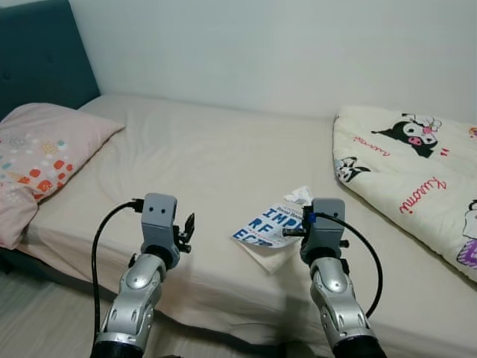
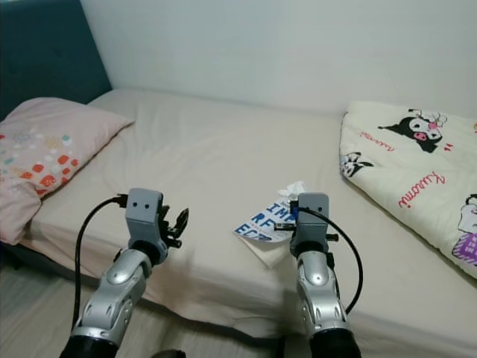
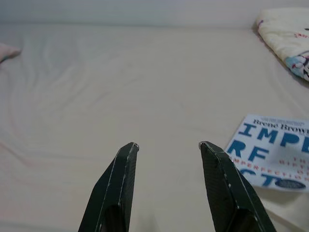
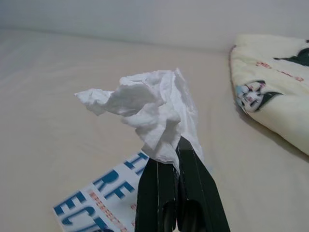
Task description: Clean up the room
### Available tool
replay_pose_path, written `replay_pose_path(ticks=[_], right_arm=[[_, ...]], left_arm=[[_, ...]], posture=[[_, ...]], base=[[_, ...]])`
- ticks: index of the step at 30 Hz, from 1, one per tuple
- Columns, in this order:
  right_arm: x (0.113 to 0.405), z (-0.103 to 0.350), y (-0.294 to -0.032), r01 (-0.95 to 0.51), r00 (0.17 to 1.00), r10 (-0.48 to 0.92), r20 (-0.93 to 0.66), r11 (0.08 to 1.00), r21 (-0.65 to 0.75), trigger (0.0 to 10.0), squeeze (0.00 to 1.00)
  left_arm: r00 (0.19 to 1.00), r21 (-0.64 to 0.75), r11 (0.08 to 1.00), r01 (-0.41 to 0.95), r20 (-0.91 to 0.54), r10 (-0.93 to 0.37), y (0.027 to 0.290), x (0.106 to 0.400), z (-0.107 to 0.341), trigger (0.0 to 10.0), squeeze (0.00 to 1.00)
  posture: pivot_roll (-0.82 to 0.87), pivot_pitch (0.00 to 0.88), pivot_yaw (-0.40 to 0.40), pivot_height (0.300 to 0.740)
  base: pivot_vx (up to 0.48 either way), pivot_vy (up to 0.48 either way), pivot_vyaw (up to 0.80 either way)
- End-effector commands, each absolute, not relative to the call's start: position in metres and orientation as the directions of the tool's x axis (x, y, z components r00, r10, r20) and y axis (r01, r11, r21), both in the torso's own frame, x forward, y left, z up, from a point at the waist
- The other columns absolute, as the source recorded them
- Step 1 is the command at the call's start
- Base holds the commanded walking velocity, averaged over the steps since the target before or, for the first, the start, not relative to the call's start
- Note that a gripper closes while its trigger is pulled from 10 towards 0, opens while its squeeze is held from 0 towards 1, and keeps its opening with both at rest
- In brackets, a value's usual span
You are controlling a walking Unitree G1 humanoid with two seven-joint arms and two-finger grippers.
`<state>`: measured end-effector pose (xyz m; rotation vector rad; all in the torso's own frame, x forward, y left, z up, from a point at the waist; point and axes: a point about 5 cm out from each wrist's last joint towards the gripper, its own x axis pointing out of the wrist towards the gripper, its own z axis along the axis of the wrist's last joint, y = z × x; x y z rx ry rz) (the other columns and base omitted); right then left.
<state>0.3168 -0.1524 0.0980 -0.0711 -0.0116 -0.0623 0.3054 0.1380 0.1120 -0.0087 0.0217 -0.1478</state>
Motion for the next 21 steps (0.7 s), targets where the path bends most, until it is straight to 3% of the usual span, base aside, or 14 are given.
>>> replay_pose_path(ticks=[1, 21], right_arm=[[0.3162, 0.0968, -0.1474, 0.045, 0.999, -0.045, -0.006, 0.997, -0.070, 10.0, 0.00], [0.3166, 0.0987, -0.1451, 0.008, 0.999, -0.011, -0.039, 0.997, -0.077, 10.0, 0.00]], left_arm=[[0.991, -0.014, 0.991, 0.135, -0.024, -0.135, 0.1380, 0.3052, 0.1099, 10.0, 0.00], [0.992, -0.015, 0.992, 0.126, -0.016, -0.126, 0.1370, 0.3061, 0.1103, 10.0, 0.00]], posture=[[0.02, 0.000, -0.047, 0.675], [0.02, 0.000, -0.043, 0.740]], base=[[0.000, 0.000, 0.00], [0.000, 0.000, 0.00]])
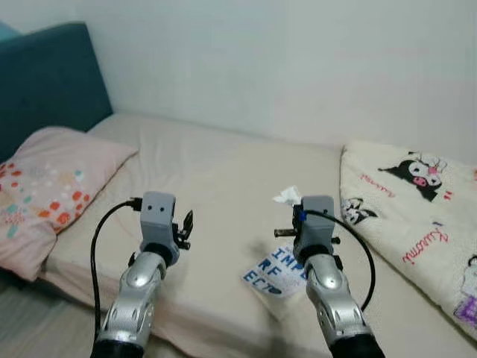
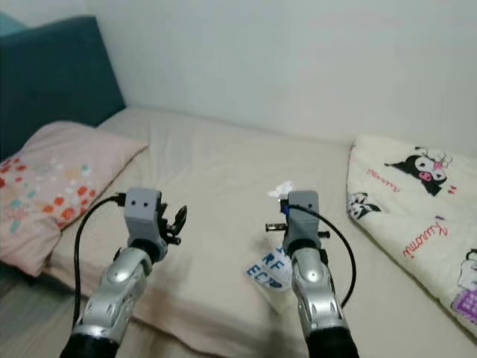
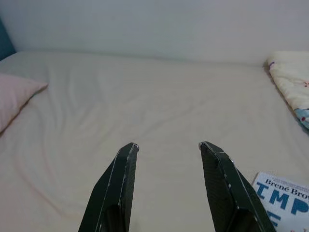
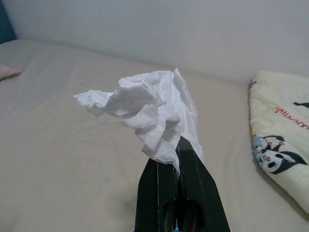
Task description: Clean up the room
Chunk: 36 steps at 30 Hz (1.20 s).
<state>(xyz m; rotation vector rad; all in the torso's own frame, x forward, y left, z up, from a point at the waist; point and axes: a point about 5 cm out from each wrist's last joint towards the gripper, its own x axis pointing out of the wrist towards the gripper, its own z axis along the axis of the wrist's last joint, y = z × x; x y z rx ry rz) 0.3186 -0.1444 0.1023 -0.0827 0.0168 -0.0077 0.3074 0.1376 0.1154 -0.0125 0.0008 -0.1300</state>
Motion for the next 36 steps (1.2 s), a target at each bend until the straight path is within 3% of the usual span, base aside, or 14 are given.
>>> replay_pose_path(ticks=[1, 24, 36], right_arm=[[0.317, 0.099, -0.145, 0.008, 0.999, -0.011, -0.039, 0.997, -0.077, 10.0, 0.00], [0.314, 0.087, -0.139, -0.041, 0.993, 0.023, -0.117, 0.988, -0.150, 10.0, 0.00], [0.314, 0.086, -0.135, -0.070, 0.990, 0.050, -0.131, 0.987, -0.148, 10.0, 0.00]], left_arm=[[0.992, -0.015, 0.992, 0.126, -0.016, -0.126, 0.137, 0.306, 0.110, 10.0, 0.00], [0.993, -0.010, 0.994, 0.107, -0.040, -0.107, 0.140, 0.306, 0.107, 10.0, 0.00], [0.993, -0.011, 0.994, 0.108, -0.042, -0.108, 0.140, 0.306, 0.107, 10.0, 0.00]], posture=[[0.02, 0.000, -0.043, 0.740], [0.03, 0.000, -0.045, 0.740], [0.03, 0.000, -0.048, 0.740]], base=[[0.000, 0.000, 0.00], [0.000, 0.000, 0.00], [0.000, 0.000, 0.76]])
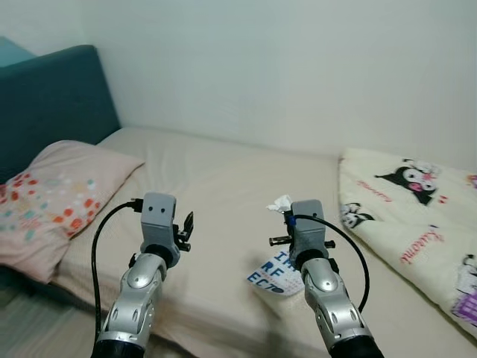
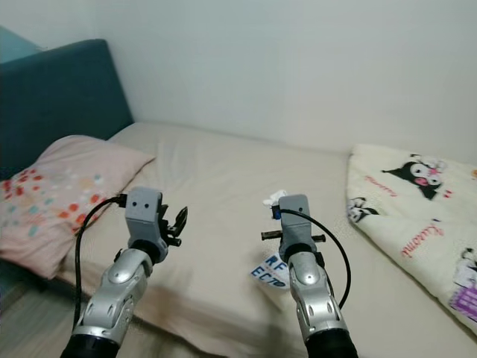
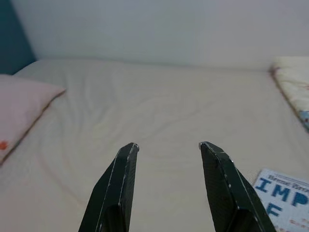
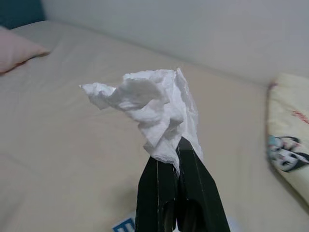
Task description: Clean up the room
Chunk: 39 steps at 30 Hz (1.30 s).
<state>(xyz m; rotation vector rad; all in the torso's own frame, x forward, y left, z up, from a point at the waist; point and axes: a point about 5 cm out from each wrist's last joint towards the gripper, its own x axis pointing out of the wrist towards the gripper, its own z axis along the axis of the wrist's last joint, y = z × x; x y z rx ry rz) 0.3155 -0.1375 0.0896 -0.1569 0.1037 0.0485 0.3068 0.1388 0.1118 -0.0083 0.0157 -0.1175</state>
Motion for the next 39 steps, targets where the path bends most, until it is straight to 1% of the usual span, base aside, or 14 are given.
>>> replay_pose_path(ticks=[1, 13, 18, 19, 23, 39], right_arm=[[0.3142, 0.0859, -0.1340, -0.073, 0.990, 0.054, -0.132, 0.987, -0.145, 10.0, 0.00], [0.3171, 0.0888, -0.1328, -0.088, 0.989, 0.070, -0.131, 0.986, -0.143, 10.0, 0.00], [0.3170, 0.0899, -0.1330, -0.090, 0.989, 0.072, -0.129, 0.985, -0.145, 10.0, 0.00], [0.3172, 0.0900, -0.1332, -0.090, 0.989, 0.072, -0.128, 0.985, -0.146, 10.0, 0.00], [0.3179, 0.0908, -0.1336, -0.091, 0.989, 0.073, -0.126, 0.985, -0.148, 10.0, 0.00], [0.3186, 0.0913, -0.1312, -0.110, 0.987, 0.091, -0.129, 0.982, -0.152, 10.0, 0.00]], left_arm=[[0.993, -0.012, 0.994, 0.106, -0.042, -0.107, 0.1402, 0.3056, 0.1066, 10.0, 0.00], [0.994, -0.032, 0.995, 0.099, -0.043, -0.100, 0.1410, 0.3055, 0.1067, 10.0, 0.00], [0.993, 0.001, 0.994, 0.112, -0.042, -0.112, 0.1404, 0.3056, 0.1082, 10.0, 0.00], [0.993, -0.010, 0.994, 0.105, -0.045, -0.105, 0.1405, 0.3058, 0.1075, 10.0, 0.00], [0.995, -0.054, 0.995, 0.081, -0.050, -0.084, 0.1421, 0.3067, 0.1062, 10.0, 0.00], [0.994, -0.051, 0.995, 0.086, -0.062, -0.089, 0.1426, 0.3038, 0.1035, 10.0, 0.00]], posture=[[0.03, 0.000, -0.048, 0.740], [0.03, 0.000, -0.052, 0.740], [0.03, 0.000, -0.052, 0.740], [0.02, 0.000, -0.052, 0.740], [0.02, 0.000, -0.054, 0.740], [0.03, 0.000, -0.058, 0.740]], base=[[0.000, 0.000, 0.80], [0.000, 0.000, 0.80], [0.000, -0.420, 0.80], [0.000, -0.480, 0.80], [0.000, 0.000, 0.80], [0.000, 0.000, 0.80]])
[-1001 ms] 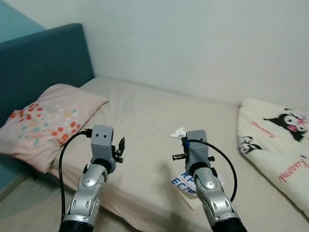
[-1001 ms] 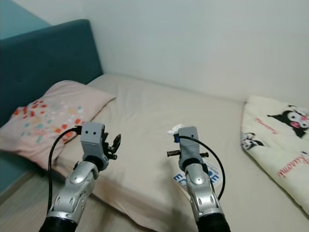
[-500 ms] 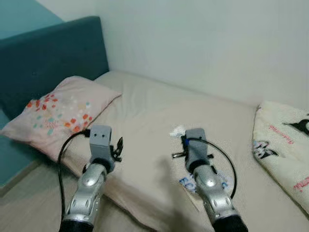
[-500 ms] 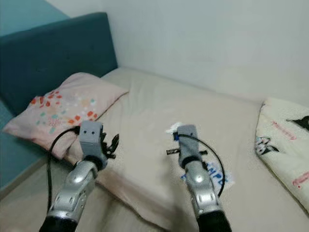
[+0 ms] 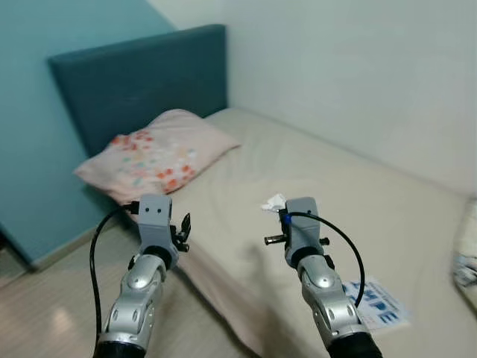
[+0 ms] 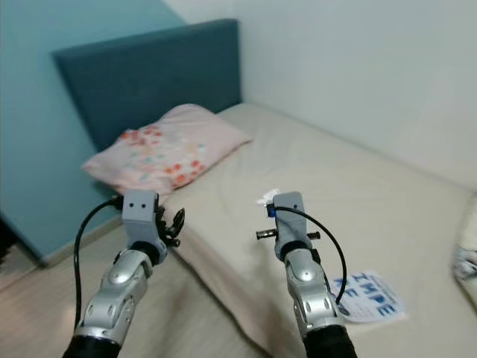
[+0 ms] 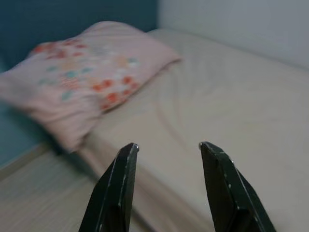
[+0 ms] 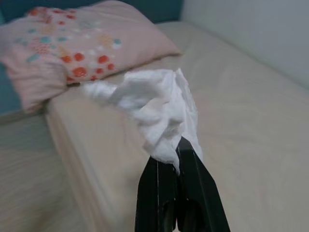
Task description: Clean up the room
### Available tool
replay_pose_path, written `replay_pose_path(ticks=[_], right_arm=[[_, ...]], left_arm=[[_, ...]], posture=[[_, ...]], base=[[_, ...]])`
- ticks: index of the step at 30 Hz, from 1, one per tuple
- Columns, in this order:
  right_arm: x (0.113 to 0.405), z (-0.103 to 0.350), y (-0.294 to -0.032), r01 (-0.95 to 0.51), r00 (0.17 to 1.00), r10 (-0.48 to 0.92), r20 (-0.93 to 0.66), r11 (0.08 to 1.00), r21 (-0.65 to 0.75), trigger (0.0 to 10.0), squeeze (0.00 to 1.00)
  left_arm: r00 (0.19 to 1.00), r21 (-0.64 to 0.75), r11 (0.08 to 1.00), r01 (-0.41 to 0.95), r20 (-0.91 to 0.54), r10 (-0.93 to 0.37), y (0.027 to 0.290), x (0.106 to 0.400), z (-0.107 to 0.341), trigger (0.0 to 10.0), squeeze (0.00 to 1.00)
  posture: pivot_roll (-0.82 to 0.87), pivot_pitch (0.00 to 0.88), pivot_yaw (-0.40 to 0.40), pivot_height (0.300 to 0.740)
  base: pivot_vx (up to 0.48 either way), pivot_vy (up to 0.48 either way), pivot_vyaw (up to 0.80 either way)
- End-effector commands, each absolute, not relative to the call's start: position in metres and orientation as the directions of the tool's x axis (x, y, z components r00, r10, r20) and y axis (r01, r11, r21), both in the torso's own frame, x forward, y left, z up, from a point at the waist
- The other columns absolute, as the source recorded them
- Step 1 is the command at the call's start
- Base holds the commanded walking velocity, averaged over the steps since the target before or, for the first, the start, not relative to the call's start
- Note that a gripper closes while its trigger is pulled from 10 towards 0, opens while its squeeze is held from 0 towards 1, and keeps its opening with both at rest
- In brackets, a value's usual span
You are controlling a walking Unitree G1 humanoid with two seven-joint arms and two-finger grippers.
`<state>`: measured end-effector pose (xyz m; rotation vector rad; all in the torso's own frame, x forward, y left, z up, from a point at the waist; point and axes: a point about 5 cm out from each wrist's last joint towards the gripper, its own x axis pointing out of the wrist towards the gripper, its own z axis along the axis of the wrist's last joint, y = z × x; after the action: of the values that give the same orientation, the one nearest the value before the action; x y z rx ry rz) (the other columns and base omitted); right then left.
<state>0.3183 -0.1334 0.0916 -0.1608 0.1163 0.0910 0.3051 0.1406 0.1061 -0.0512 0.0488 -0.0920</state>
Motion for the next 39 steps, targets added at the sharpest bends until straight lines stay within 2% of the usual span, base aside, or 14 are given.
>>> replay_pose_path(ticks=[1, 39], right_arm=[[0.319, 0.091, -0.131, -0.110, 0.987, 0.091, -0.129, 0.982, -0.152, 10.0, 0.00], [0.328, 0.095, -0.117, -0.171, 0.980, 0.156, -0.122, 0.977, -0.124, 10.0, 0.00]], left_arm=[[0.994, -0.051, 0.995, 0.086, -0.062, -0.089, 0.143, 0.304, 0.104, 10.0, 0.00], [0.992, -0.037, 0.996, 0.077, -0.099, -0.080, 0.142, 0.305, 0.103, 10.0, 0.00]], posture=[[0.03, 0.000, -0.058, 0.740], [0.04, 0.000, -0.059, 0.740]], base=[[0.000, 0.000, 0.80], [0.000, 0.000, 0.80]])
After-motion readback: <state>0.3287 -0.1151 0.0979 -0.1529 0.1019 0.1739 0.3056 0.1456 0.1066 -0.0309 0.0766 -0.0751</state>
